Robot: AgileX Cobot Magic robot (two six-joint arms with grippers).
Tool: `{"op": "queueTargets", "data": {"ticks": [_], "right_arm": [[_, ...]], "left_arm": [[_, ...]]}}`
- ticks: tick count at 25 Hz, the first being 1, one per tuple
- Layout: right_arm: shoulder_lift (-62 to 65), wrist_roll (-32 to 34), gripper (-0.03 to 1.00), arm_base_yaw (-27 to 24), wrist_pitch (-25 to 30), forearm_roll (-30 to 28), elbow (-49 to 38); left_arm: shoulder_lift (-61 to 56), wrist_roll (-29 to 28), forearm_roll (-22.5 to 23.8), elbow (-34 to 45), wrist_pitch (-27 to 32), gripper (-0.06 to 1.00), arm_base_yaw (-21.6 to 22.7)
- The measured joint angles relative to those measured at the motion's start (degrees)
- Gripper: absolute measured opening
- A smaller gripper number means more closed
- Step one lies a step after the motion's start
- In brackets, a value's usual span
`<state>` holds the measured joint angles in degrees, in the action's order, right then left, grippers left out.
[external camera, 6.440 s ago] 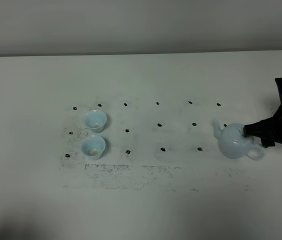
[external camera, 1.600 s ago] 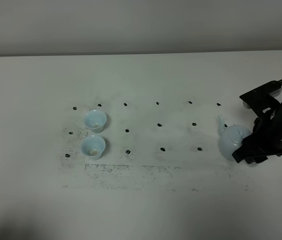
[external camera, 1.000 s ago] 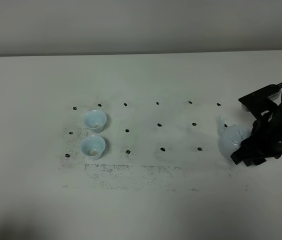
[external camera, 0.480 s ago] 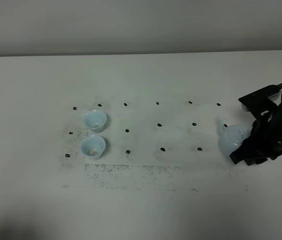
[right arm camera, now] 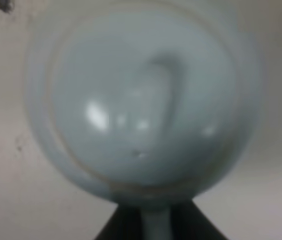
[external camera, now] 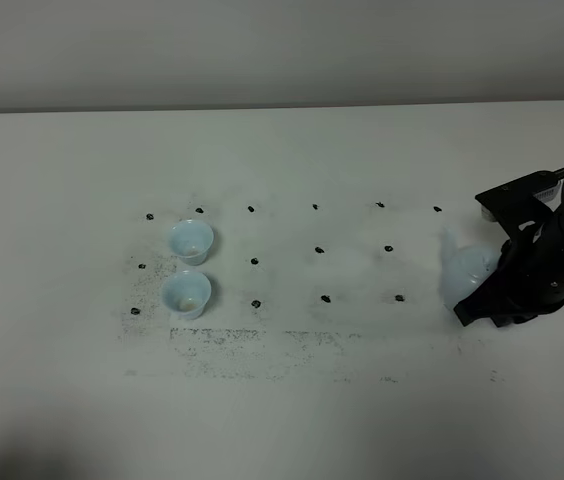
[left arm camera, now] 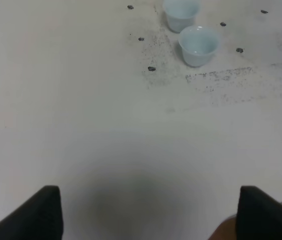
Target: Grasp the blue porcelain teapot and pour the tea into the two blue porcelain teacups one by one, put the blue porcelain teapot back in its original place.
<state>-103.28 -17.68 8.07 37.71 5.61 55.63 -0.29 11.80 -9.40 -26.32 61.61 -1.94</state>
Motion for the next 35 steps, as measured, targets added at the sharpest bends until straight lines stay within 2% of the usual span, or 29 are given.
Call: {"op": "queueTargets", "data": {"ticks": [29,32,35], "right_arm": [[5.31,-1.12,0.04,2.27,-0.10,-0.07,-0.05],[5.89,-4.21,0.04,2.27,0.91,-0.43,0.85],[5.89,-10.11,0.04,2.32,4.45,-0.49,4.58]], "left_arm": [[0.00,0.01,0.00,0.00,0.00,0.68,0.00],[0.00,0.01,0.00,0.00,0.00,0.68,0.00],[0.00,0.01,0.00,0.00,0.00,0.68,0.00]]}}
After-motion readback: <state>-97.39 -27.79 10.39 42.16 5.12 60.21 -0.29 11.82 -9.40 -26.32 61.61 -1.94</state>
